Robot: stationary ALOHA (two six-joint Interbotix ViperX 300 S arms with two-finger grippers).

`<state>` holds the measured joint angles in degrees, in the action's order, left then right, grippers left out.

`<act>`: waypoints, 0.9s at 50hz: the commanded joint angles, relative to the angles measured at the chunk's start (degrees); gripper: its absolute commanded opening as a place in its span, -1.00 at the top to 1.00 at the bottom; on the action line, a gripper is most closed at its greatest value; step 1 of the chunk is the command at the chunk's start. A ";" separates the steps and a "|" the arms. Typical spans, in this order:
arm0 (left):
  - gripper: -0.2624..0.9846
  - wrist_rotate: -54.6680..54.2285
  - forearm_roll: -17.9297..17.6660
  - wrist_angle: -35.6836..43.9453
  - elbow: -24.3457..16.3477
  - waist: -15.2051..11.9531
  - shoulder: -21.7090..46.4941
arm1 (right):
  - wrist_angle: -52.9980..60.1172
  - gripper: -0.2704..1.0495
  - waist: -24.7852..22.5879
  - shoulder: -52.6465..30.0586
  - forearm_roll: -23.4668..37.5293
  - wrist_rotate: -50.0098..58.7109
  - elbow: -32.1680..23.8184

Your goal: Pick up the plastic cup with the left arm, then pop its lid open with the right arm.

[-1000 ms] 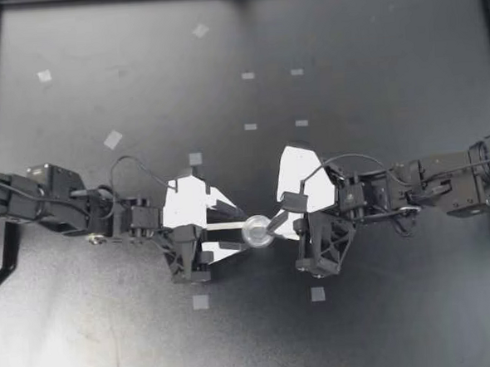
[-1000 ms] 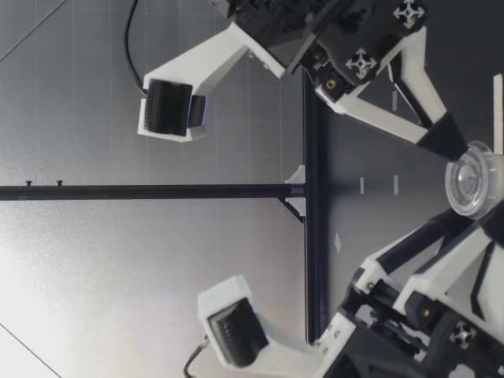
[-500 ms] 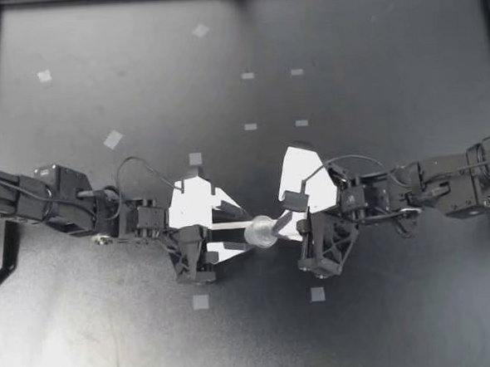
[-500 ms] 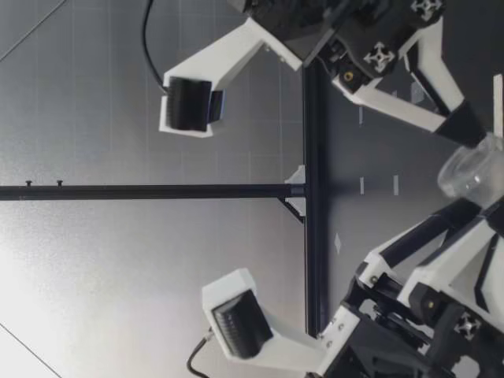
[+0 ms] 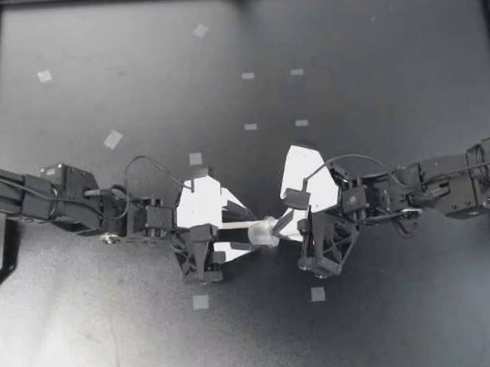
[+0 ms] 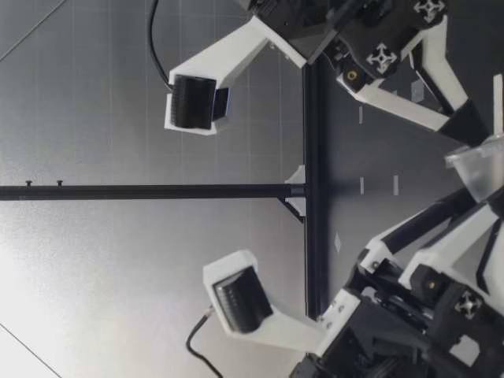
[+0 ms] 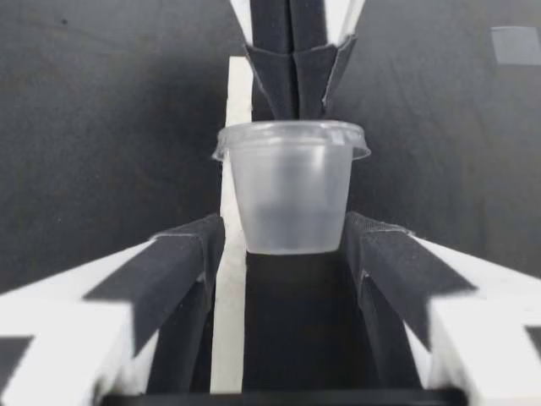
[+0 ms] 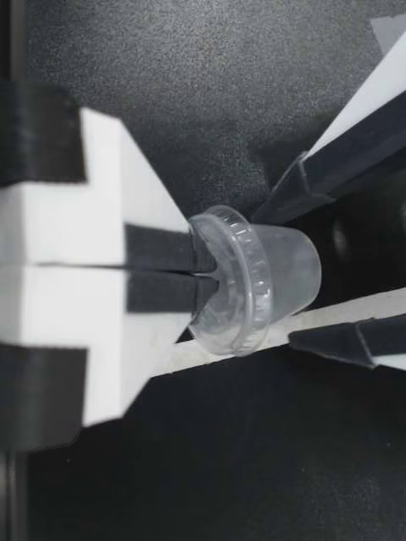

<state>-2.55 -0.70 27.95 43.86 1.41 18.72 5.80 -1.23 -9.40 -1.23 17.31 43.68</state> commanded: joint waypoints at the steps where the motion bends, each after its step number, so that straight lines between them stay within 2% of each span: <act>1: -0.38 0.00 -0.09 0.00 -1.49 0.09 -0.62 | 0.79 0.81 -0.18 0.79 0.00 0.00 -0.53; 19: -0.30 0.09 -0.09 -3.96 -2.99 0.09 -0.09 | 0.79 0.81 -0.18 0.88 0.00 0.00 -0.35; 32: 0.35 -0.26 -0.35 -4.31 -2.64 0.09 -1.23 | 0.26 0.80 -0.18 3.96 0.00 2.55 1.05; 39: 0.46 0.53 -0.44 -2.29 -0.88 0.09 -3.78 | 0.97 0.62 -0.18 10.63 0.00 4.22 4.92; 45: 0.46 1.49 -0.44 4.92 2.64 0.09 -8.00 | 5.71 0.26 -0.18 16.96 -0.09 7.47 8.26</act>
<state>-1.32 -1.05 28.56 45.44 1.49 14.94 8.53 -1.23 3.52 -1.23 23.64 51.42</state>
